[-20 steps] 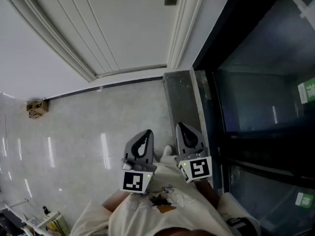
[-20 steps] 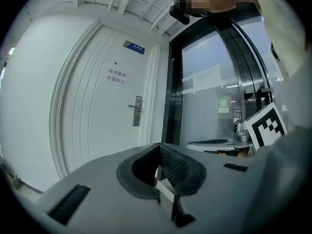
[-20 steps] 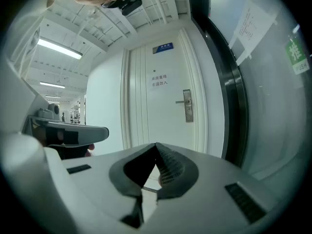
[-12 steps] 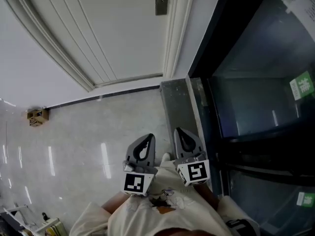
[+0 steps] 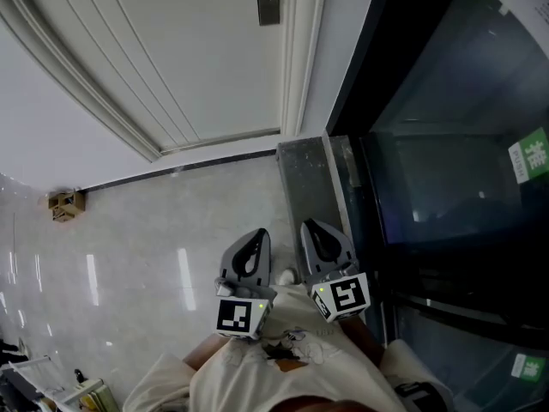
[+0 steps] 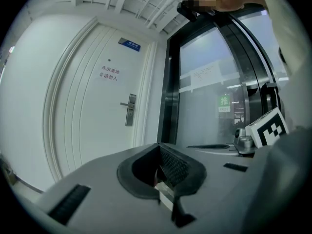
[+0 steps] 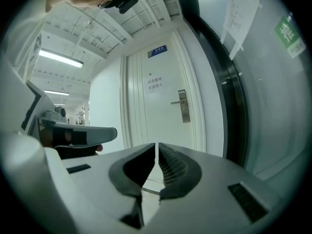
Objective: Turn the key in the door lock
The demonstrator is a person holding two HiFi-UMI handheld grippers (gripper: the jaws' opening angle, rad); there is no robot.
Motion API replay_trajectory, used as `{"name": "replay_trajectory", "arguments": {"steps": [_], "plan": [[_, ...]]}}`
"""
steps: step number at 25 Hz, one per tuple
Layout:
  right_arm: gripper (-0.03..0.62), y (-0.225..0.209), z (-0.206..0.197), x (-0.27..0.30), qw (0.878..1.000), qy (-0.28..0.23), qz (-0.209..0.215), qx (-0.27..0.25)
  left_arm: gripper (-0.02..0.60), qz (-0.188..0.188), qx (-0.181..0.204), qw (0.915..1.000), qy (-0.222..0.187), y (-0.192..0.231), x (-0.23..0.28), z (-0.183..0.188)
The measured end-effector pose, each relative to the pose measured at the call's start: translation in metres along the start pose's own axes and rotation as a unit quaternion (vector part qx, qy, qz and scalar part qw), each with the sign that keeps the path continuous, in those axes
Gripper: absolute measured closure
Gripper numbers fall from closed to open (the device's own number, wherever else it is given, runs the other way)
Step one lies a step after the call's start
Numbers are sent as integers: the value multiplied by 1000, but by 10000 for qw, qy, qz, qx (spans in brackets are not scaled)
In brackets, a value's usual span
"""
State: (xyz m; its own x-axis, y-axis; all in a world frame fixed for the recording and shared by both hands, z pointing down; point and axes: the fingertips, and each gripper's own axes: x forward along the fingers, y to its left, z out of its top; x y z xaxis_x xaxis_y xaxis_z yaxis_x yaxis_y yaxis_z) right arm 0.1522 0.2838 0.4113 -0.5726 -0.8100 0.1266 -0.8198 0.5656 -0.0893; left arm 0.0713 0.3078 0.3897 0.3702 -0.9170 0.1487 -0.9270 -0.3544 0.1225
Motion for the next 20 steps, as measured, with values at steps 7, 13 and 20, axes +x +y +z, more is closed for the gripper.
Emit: {"name": "replay_trajectory", "arguments": {"steps": [7, 13, 20], "plan": [[583, -35, 6, 85, 9995, -59, -290, -91, 575, 25, -135, 9999, -89, 67, 76, 7], [582, -70, 24, 216, 9979, -133, -616, -134, 575, -167, -37, 9998, -113, 155, 189, 41], [583, -110, 81, 355, 9917, -269, -1098, -611, 575, -576, 228, 9981, -49, 236, 281, 99]]}}
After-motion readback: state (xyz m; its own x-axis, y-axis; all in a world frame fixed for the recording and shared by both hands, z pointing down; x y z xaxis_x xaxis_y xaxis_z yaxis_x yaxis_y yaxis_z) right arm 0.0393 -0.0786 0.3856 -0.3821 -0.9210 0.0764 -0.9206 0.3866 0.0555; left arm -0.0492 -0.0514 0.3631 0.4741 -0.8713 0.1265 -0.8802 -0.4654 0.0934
